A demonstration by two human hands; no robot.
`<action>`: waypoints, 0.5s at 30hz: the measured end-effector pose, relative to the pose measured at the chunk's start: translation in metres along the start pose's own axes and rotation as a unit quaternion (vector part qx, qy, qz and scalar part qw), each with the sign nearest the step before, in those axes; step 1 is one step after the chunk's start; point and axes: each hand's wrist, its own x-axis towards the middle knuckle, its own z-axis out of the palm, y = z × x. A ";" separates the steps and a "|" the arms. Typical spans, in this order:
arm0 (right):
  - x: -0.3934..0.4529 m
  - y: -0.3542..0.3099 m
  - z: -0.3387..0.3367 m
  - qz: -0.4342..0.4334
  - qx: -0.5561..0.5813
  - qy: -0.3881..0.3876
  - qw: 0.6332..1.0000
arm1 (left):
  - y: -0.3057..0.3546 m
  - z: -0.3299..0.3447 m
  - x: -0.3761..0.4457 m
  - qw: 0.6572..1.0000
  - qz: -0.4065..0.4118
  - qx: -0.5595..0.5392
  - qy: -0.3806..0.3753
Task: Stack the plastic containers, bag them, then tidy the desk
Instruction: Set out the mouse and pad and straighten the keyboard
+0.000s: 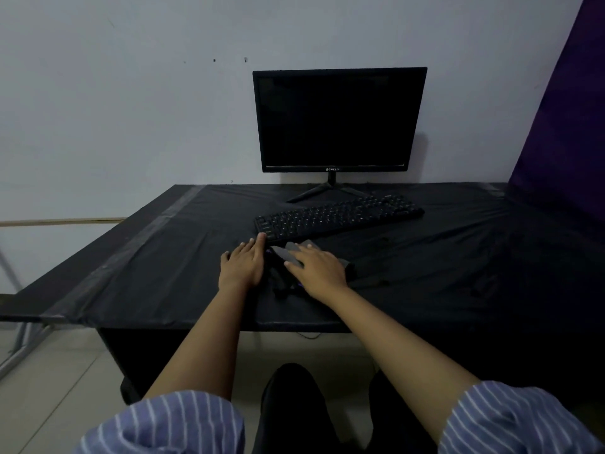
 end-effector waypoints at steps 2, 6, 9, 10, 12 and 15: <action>-0.001 0.003 -0.001 -0.004 0.011 -0.005 1.000 | 0.000 0.000 0.000 1.000 0.004 0.010 -0.002; 0.004 0.028 -0.015 0.056 0.027 0.000 0.998 | -0.002 -0.001 0.000 1.000 0.008 0.013 -0.005; 0.007 0.058 -0.027 0.114 0.004 0.028 0.993 | -0.002 -0.003 -0.001 1.000 0.012 0.007 -0.003; 0.007 0.066 -0.030 0.138 0.005 0.033 0.990 | -0.001 -0.003 -0.001 1.000 0.013 0.003 -0.002; 0.009 0.072 -0.030 0.163 0.004 0.033 0.986 | -0.001 -0.003 -0.002 1.000 0.008 -0.006 0.004; 0.011 0.057 -0.025 0.156 0.002 0.028 0.987 | 0.000 -0.004 -0.002 0.999 0.001 -0.038 0.008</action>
